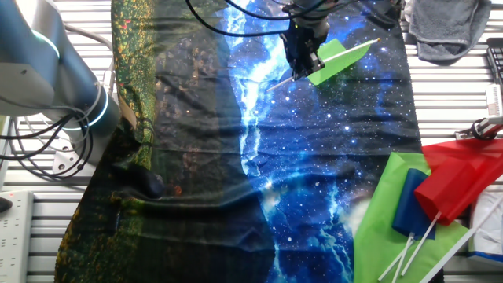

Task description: Wave the flag

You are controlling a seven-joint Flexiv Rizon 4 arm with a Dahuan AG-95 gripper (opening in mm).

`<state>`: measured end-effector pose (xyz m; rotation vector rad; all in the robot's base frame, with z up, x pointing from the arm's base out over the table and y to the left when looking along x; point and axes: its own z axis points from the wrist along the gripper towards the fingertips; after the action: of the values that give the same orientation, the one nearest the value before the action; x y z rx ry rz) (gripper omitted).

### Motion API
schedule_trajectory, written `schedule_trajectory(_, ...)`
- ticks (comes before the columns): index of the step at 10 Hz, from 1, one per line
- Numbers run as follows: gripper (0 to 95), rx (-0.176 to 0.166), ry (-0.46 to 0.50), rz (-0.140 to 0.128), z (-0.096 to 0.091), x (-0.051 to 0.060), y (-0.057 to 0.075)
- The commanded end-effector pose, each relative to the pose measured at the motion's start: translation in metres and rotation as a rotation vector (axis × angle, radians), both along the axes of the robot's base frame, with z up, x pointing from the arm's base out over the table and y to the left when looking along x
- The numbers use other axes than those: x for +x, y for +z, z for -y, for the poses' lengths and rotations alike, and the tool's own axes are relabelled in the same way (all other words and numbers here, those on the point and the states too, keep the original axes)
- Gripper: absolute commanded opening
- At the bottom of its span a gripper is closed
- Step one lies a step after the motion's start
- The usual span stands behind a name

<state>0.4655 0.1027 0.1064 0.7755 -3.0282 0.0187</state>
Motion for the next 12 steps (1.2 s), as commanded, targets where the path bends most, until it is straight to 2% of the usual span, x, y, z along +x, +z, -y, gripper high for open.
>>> schedule_trajectory(1,0.0,0.000,-0.002,-0.019,-0.001,-0.001,0.001)
schedule_trajectory(3,0.0,0.025,0.009,-0.029,-0.001,-0.001,0.001)
schedule_trajectory(4,0.0,0.044,0.017,-0.030,0.002,0.002,0.009)
schedule_trajectory(5,0.0,0.062,0.020,-0.038,0.010,0.006,0.034)
schedule_trajectory(7,0.0,0.072,0.035,-0.064,0.023,0.008,0.072)
schedule_trajectory(9,0.0,0.074,0.040,-0.075,0.029,0.004,0.106)
schedule_trajectory(10,0.0,0.079,0.032,-0.091,0.029,-0.003,0.125)
schedule_trajectory(12,0.0,0.076,0.018,-0.126,0.026,-0.010,0.153)
